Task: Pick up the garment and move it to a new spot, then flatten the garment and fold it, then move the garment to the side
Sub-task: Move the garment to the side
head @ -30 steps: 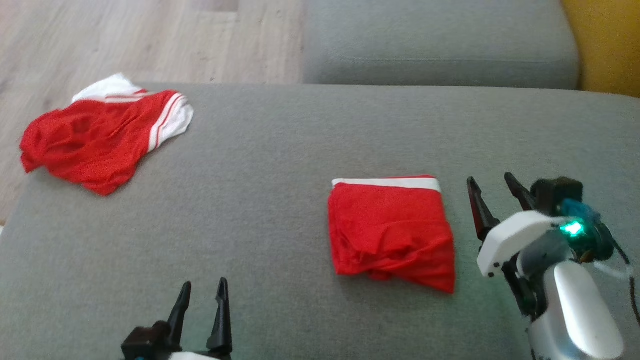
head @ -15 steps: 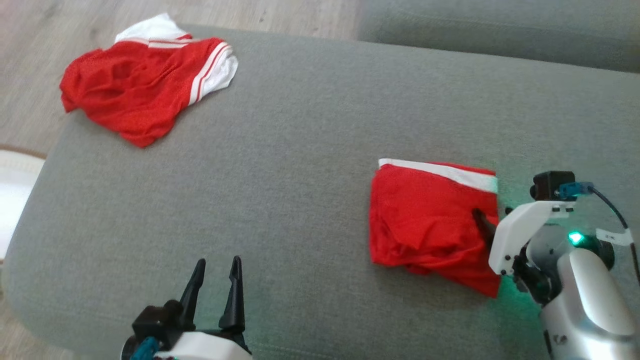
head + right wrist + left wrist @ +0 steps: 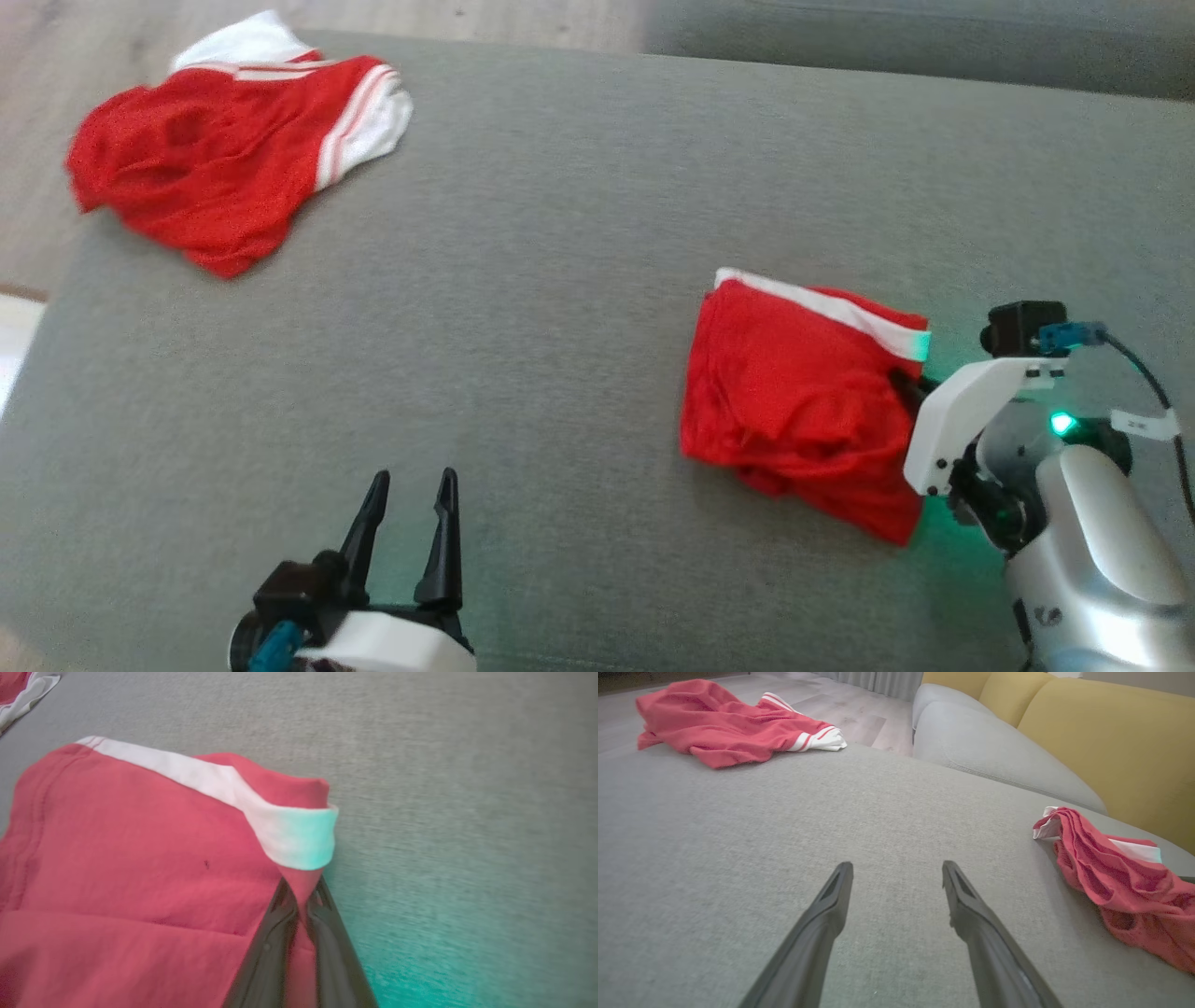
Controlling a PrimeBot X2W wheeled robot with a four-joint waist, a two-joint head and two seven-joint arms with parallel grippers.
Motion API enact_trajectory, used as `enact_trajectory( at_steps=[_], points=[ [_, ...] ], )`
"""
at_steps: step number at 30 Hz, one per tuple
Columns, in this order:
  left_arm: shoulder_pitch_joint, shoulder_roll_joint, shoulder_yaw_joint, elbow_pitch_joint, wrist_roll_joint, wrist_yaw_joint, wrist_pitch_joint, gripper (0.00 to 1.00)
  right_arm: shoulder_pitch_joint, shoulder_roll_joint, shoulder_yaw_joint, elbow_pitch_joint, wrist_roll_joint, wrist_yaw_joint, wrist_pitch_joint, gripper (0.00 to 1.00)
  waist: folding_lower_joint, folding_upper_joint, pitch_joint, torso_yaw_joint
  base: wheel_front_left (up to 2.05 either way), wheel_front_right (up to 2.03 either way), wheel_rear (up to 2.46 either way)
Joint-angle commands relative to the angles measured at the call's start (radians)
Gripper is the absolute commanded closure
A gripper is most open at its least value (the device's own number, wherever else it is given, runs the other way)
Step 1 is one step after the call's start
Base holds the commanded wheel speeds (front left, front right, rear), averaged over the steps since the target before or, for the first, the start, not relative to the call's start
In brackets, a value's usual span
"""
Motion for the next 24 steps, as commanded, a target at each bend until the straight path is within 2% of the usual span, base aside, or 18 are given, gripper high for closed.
enact_trajectory(
  at_steps=[1, 10, 16, 20, 24],
  points=[
    [-0.049, 0.012, 0.036, -0.034, 0.009, -0.001, -0.012, 0.0, -0.045, -0.019, 0.022, -0.037, 0.002, 0.007, -0.017, 1.0, 0.0, 0.0, 0.012, -0.049, 0.0, 0.0, 0.0],
    [-0.095, 0.023, 0.014, -0.083, 0.036, -0.002, 0.013, 0.0, -0.082, -0.1, 0.045, -0.121, -0.01, 0.007, -0.068, 1.0, 0.0, 0.0, 0.073, -0.284, 0.0, 0.0, 0.0],
    [-0.143, 0.037, 0.001, -0.112, 0.058, -0.002, 0.045, 0.0, -0.113, -0.129, 0.012, -0.164, -0.004, 0.007, -0.087, 1.0, 0.0, 0.0, 0.128, -0.419, 0.0, 0.0, 0.0],
    [-0.165, 0.043, -0.01, -0.127, 0.068, -0.002, 0.066, 0.0, -0.135, -0.131, -0.007, -0.175, -0.006, 0.007, -0.1, 1.0, 0.0, 0.0, 0.152, -0.46, 0.0, 0.0, 0.0],
    [-0.174, 0.049, -0.013, -0.137, 0.073, 0.001, 0.076, 0.0, -0.15, -0.135, -0.023, -0.175, -0.006, 0.007, -0.104, 1.0, 0.0, 0.0, 0.162, -0.465, 0.0, 0.0, 0.0]
  ],
)
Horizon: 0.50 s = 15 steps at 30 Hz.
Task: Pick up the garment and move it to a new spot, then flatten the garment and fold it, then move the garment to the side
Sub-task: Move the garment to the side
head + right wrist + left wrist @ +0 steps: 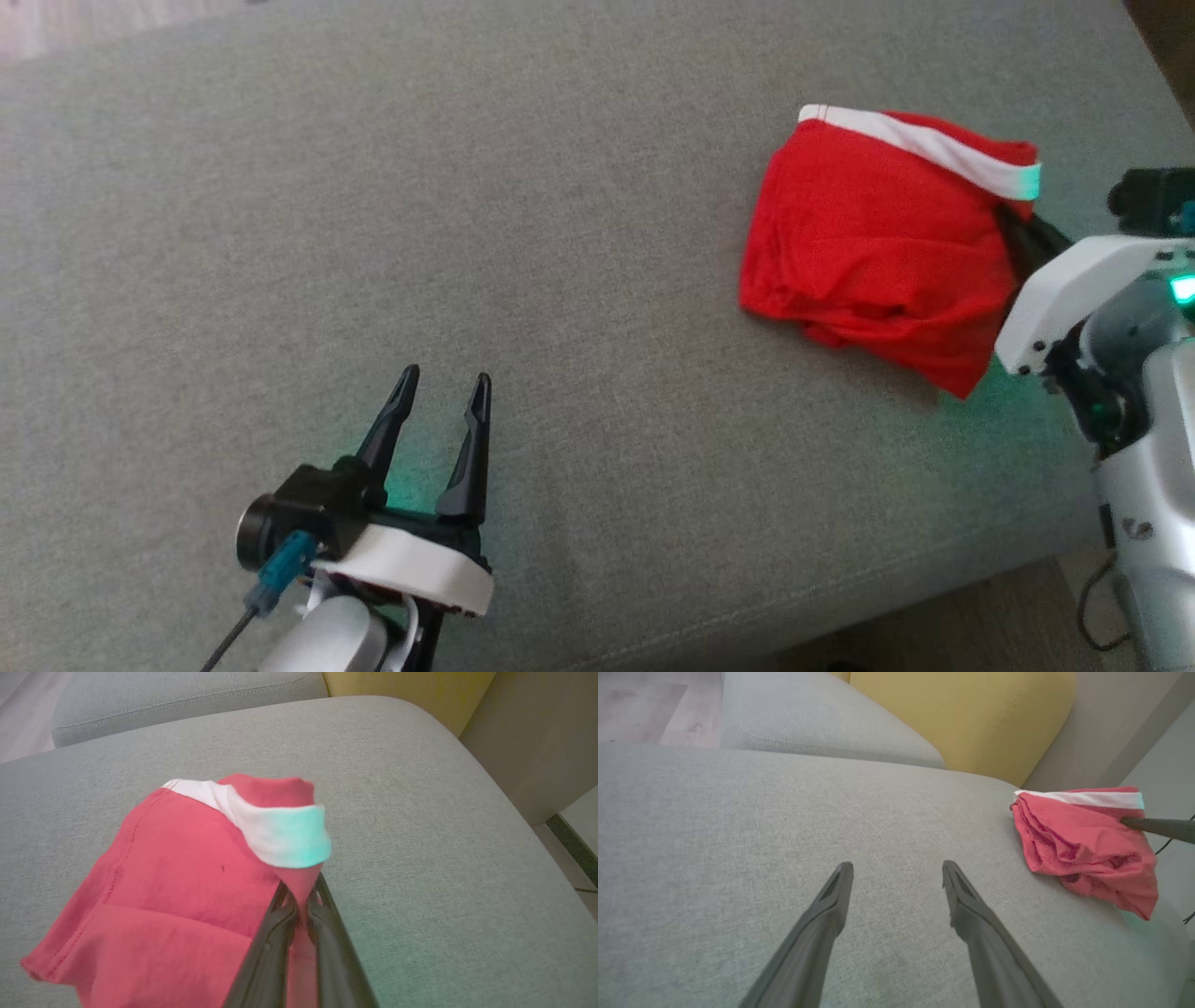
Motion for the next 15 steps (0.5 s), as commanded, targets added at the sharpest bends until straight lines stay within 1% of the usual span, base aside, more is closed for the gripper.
enact_trajectory(
  at_steps=[1, 6, 11, 15],
  points=[
    [-0.029, 0.023, 0.022, -0.034, 0.011, 0.006, 0.007, 0.0, -0.041, -0.023, -0.005, -0.035, 0.003, 0.007, -0.012, 1.0, -0.0002, 0.0, 0.024, -0.012, 0.0, 0.0, 0.0],
    [-0.03, 0.033, 0.025, -0.045, 0.013, 0.015, 0.013, 0.0, -0.064, -0.043, -0.034, -0.013, -0.006, 0.007, -0.008, 1.0, -0.0002, 0.0, 0.035, 0.015, 0.0, 0.0, 0.0],
    [-0.036, 0.047, 0.032, -0.067, 0.017, 0.024, 0.02, 0.0, -0.135, -0.096, -0.087, 0.049, -0.042, 0.007, 0.01, 1.0, -0.0002, 0.0, 0.064, 0.06, 0.0, 0.0, 0.0],
    [-0.04, 0.055, 0.032, -0.083, 0.021, 0.029, 0.025, 0.0, -0.195, -0.151, -0.126, 0.108, -0.093, 0.007, 0.021, 1.0, -0.0002, 0.0, 0.089, 0.098, 0.0, 0.0, 0.0]
  ],
)
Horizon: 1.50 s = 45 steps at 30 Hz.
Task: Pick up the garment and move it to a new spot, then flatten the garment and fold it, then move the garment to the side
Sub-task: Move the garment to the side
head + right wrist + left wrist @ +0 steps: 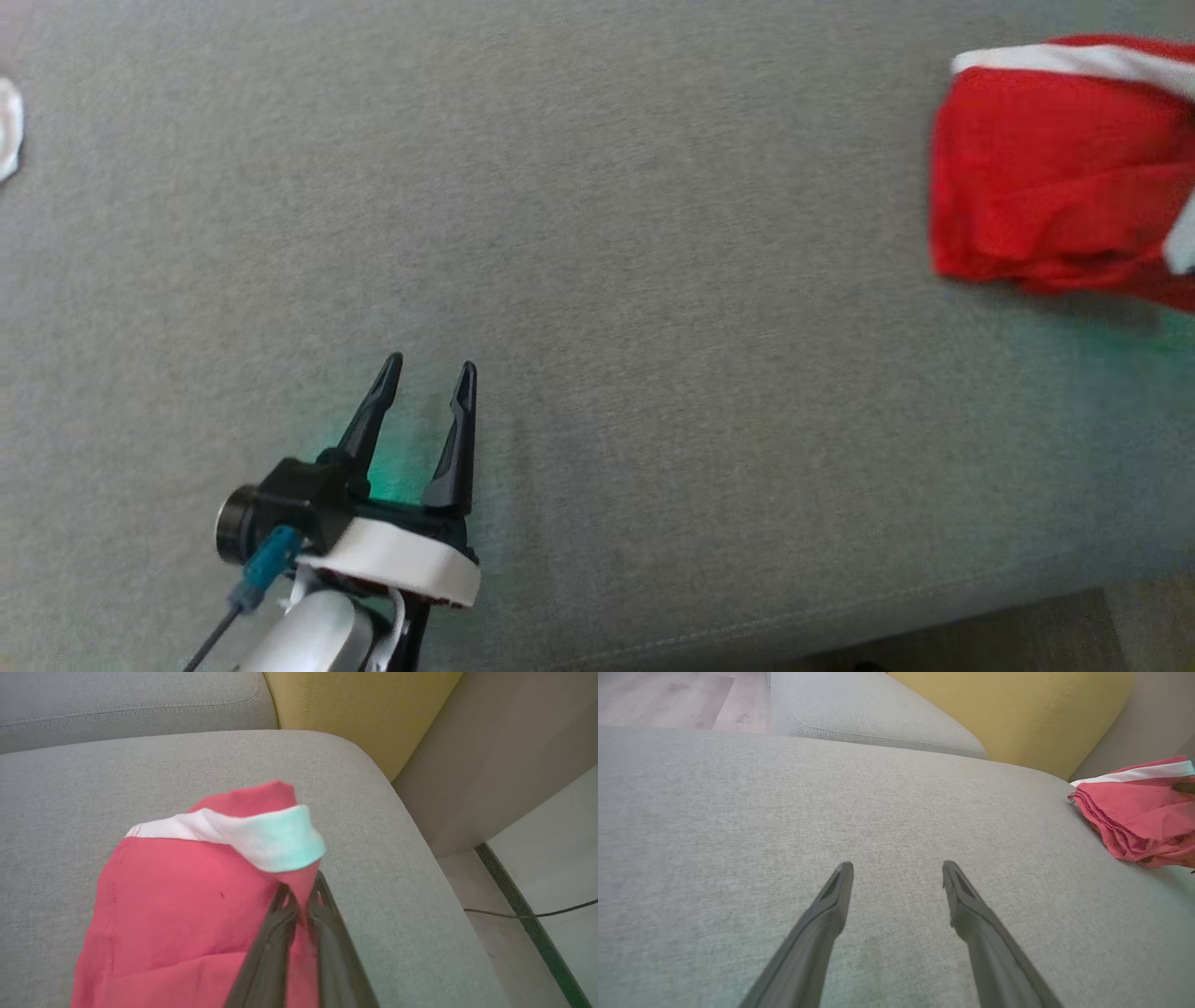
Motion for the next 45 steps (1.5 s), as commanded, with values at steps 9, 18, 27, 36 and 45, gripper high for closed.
enact_trajectory(
  at_steps=[9, 18, 27, 36, 45],
  points=[
    [-0.044, 0.031, 0.032, -0.056, 0.018, 0.011, 0.006, 0.0, -0.133, -0.097, -0.055, 0.061, -0.106, 0.007, -0.031, 1.0, 0.0, 0.0, 0.058, 0.064, 0.0, 0.0, 0.0],
    [-0.045, 0.032, 0.032, -0.055, 0.014, 0.019, 0.005, 0.0, -0.174, -0.035, -0.101, 0.092, -0.218, 0.007, -0.176, 0.0, 0.0, 0.0, 0.051, 0.055, 0.0, 0.0, 0.0],
    [-0.036, 0.018, 0.043, -0.01, -0.015, 0.012, -0.022, 0.0, -0.112, 0.057, -0.006, 0.045, -0.178, 0.007, -0.277, 0.0, 0.0, 0.0, -0.05, 0.057, 0.0, 0.0, 0.0],
    [0.012, 0.008, 0.087, 0.065, -0.068, 0.015, -0.059, 0.0, 0.025, 0.142, 0.107, -0.04, -0.128, 0.007, -0.343, 0.0, 0.0, 0.0, -0.216, 0.092, 0.0, 0.0, 0.0],
    [0.148, 0.008, 0.138, 0.114, -0.119, 0.035, -0.091, 0.0, 0.318, 0.267, 0.157, -0.173, -0.12, 0.007, -0.422, 0.0, 0.0, 0.0, -0.376, 0.132, 0.0, 0.0, 0.0]
  ],
)
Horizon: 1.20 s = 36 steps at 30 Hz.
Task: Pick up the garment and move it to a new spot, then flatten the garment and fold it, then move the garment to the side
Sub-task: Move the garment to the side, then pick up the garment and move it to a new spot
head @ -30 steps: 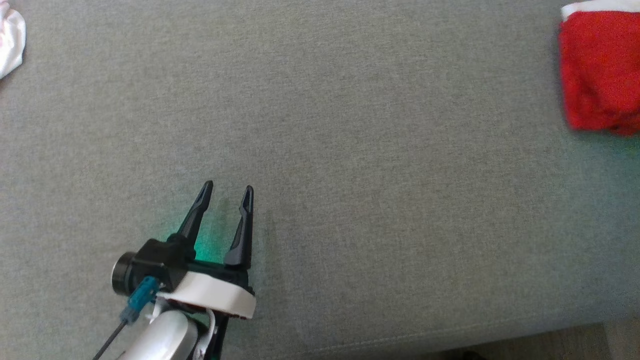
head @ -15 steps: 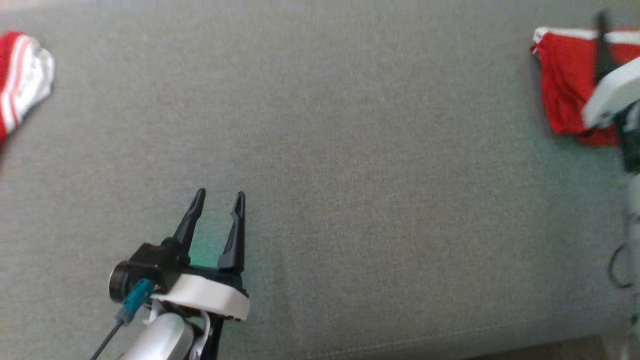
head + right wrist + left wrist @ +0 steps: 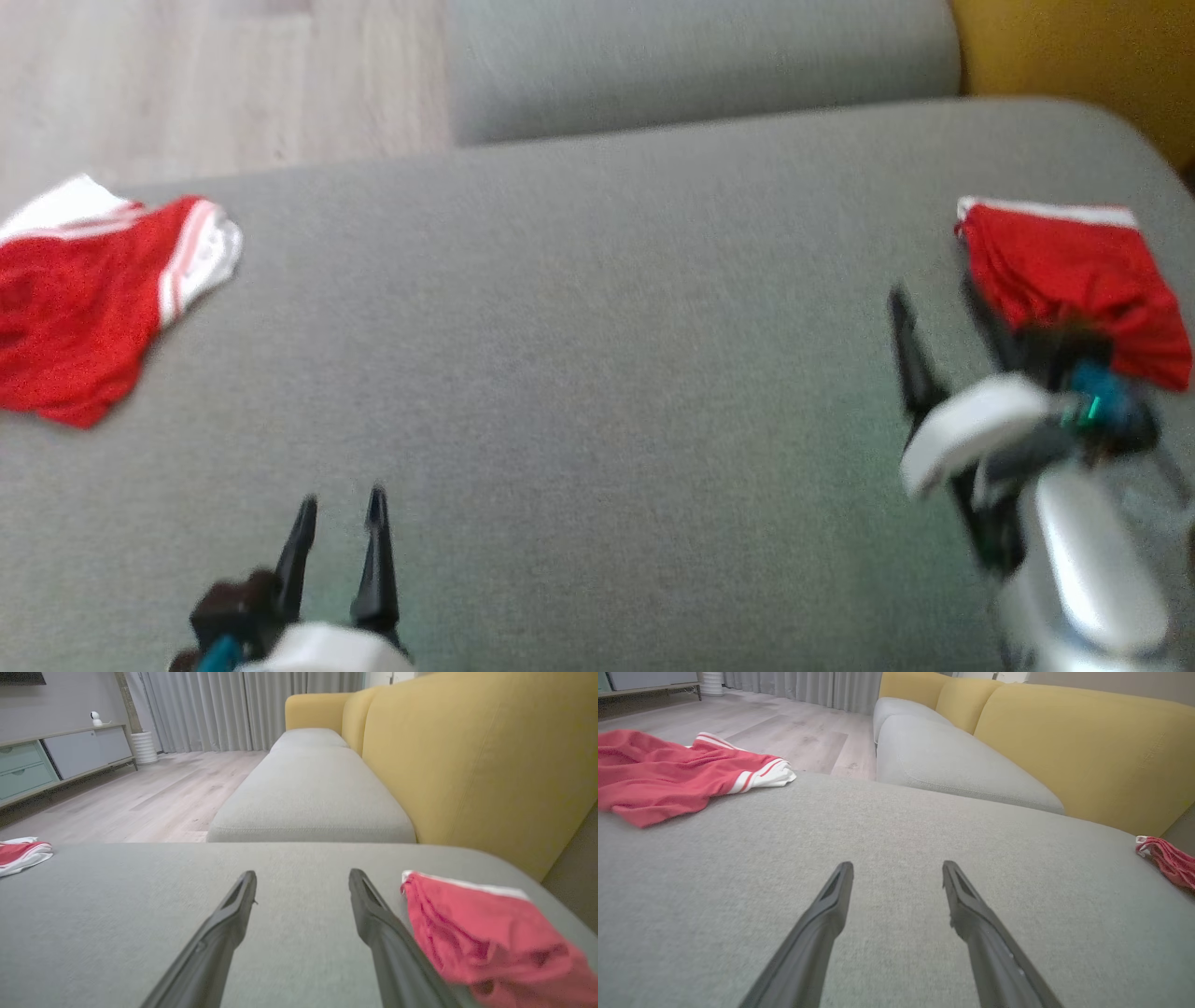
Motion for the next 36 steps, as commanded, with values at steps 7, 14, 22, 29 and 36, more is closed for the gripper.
enact_trajectory(
  at_steps=[7, 14, 22, 29, 36],
  points=[
    [0.052, 0.01, 0.053, -0.019, -0.007, 0.015, -0.022, 0.0, 0.203, 0.046, 0.002, -0.159, -0.009, 0.007, -0.048, 0.0, 0.0004, -0.0001, -0.075, 0.045, 0.0, 0.0, 0.0],
    [0.09, 0.001, 0.06, -0.024, 0.008, 0.017, -0.028, 0.0, 0.346, 0.048, 0.031, -0.246, 0.064, 0.007, -0.065, 0.0, 0.0004, -0.0001, -0.095, 0.059, 0.0, 0.0, 0.0],
    [0.098, -0.013, 0.069, -0.031, 0.027, 0.009, -0.03, 0.0, 0.387, 0.048, 0.08, -0.259, 0.076, 0.007, -0.061, 0.0, 0.0004, -0.0001, -0.099, 0.068, 0.0, 0.0, 0.0],
    [0.1, -0.018, 0.07, -0.023, 0.034, 0.002, -0.031, 0.0, 0.391, 0.049, 0.08, -0.258, 0.075, 0.007, -0.062, 0.0, 0.0004, -0.0001, -0.099, 0.076, 0.0, 0.0, 0.0],
    [0.098, -0.02, 0.066, -0.019, 0.036, -0.005, -0.031, 0.0, 0.396, 0.049, 0.082, -0.258, 0.082, 0.007, -0.063, 0.0, 0.0004, -0.0001, -0.095, 0.088, 0.0, 0.0, 0.0]
  ],
)
